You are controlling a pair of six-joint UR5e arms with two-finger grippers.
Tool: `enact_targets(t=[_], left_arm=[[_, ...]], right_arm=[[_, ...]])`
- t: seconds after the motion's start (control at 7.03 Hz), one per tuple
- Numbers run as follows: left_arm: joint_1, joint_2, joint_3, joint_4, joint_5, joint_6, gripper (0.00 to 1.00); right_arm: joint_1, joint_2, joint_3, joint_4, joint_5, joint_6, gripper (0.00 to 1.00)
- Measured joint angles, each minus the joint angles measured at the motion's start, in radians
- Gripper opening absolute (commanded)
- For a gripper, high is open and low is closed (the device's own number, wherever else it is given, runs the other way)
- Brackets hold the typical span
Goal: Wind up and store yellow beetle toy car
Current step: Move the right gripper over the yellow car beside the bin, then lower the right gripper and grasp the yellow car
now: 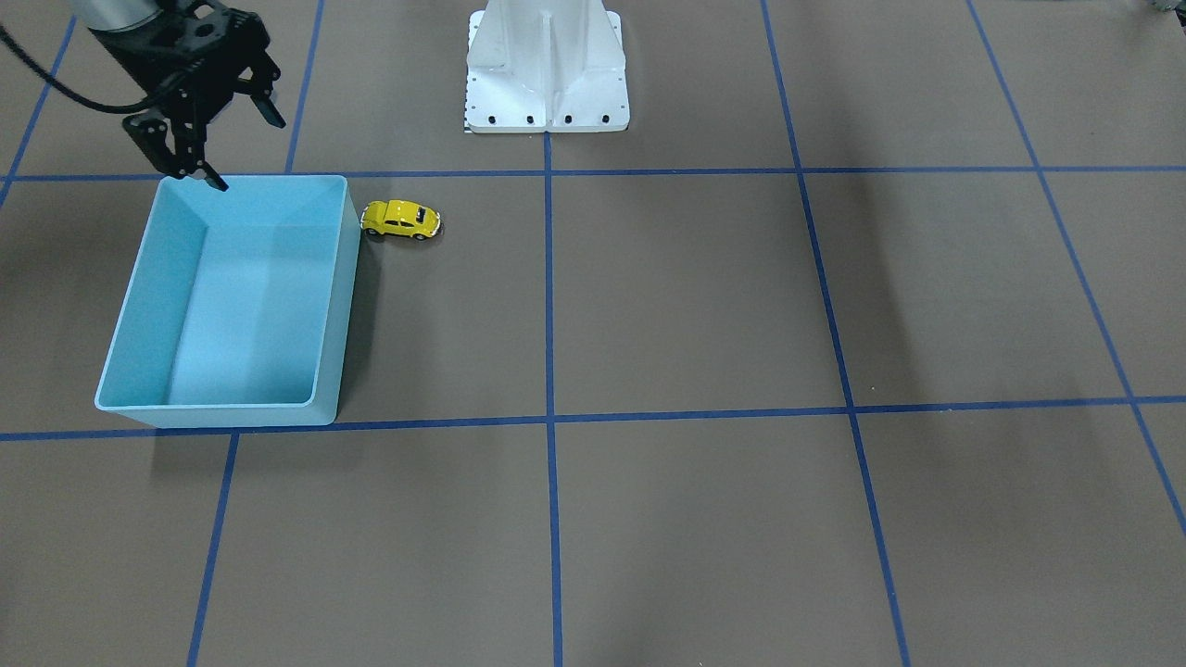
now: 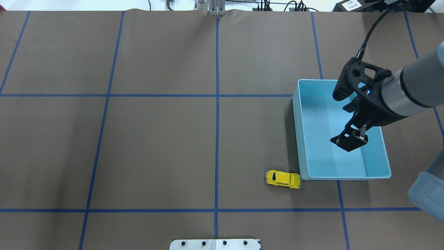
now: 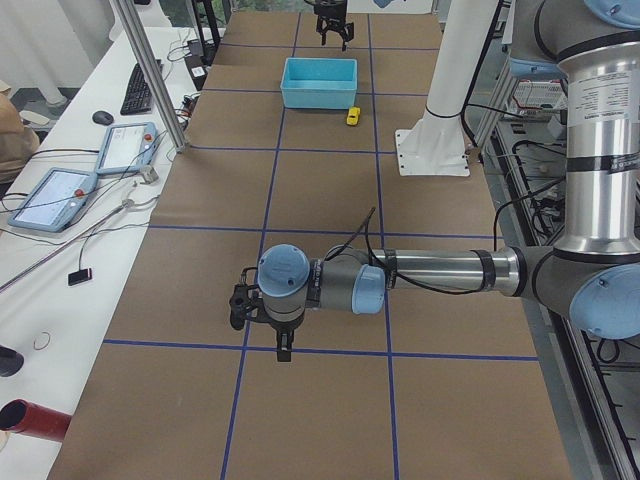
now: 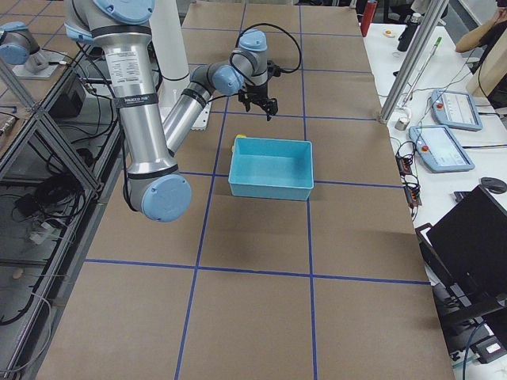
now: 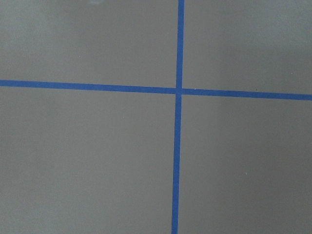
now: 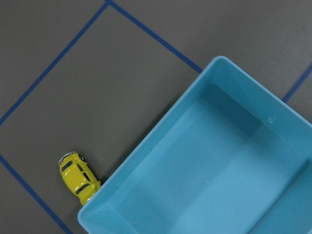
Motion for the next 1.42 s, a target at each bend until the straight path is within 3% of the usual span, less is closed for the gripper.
enact_targets(t=[0.57,1.42], left_arm=[[0.0,0.006,0.008,0.0,0.001,-0.001,1.0],[0.0,0.009,0.012,0.001,0.001,-0.001,1.0]], right_arm=[[-0.216,0.141,-0.106,-0.089,-0.161,-0.015,1.0],[-0.41,0.187,-0.222,-0.123,-0.336,-0.012,1.0]])
